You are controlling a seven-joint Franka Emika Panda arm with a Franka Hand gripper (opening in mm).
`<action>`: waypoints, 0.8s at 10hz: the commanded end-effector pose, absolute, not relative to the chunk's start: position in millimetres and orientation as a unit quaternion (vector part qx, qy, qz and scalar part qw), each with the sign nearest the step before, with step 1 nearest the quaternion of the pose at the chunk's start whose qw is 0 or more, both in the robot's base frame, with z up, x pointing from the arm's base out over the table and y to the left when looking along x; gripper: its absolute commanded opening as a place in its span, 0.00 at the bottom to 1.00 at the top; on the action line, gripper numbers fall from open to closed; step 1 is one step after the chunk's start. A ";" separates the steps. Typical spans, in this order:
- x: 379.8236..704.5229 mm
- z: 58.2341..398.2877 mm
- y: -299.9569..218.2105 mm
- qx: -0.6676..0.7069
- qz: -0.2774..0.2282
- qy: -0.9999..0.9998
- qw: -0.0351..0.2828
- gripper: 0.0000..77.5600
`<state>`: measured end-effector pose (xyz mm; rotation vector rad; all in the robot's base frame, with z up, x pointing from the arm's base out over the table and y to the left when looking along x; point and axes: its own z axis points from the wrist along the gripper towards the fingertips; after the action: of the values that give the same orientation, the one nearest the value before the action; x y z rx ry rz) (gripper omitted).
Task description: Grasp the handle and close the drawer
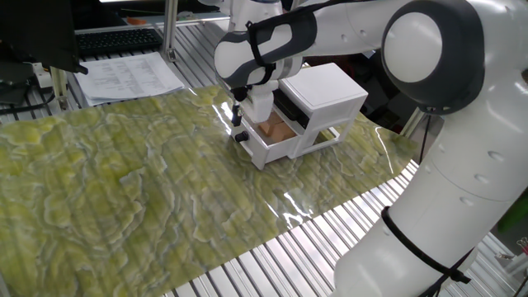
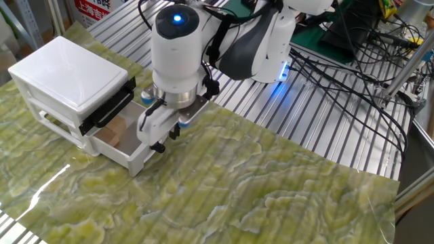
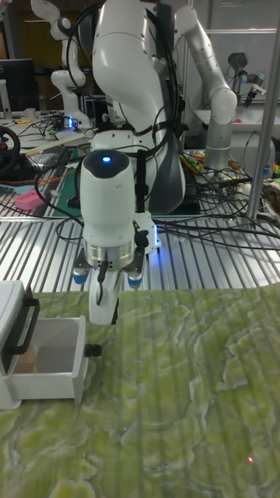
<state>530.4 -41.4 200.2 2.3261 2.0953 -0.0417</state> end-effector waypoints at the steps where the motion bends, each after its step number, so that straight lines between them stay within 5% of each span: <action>1: 535.4 202.6 -43.1 0.746 -0.049 0.663 0.036 0.00; 3: 535.4 202.6 -43.1 0.713 -0.076 0.694 0.067 0.00; 4: 535.4 202.6 -43.1 0.674 -0.084 0.725 0.119 0.00; 5: 535.4 202.6 -43.1 0.667 -0.084 0.732 0.113 0.00; 6: 535.4 202.6 -43.1 0.658 -0.080 0.745 0.071 0.00; 8: 535.4 202.6 -43.1 0.641 -0.080 0.761 0.065 0.00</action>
<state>533.9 -42.8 201.2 2.1304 2.1324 -0.2068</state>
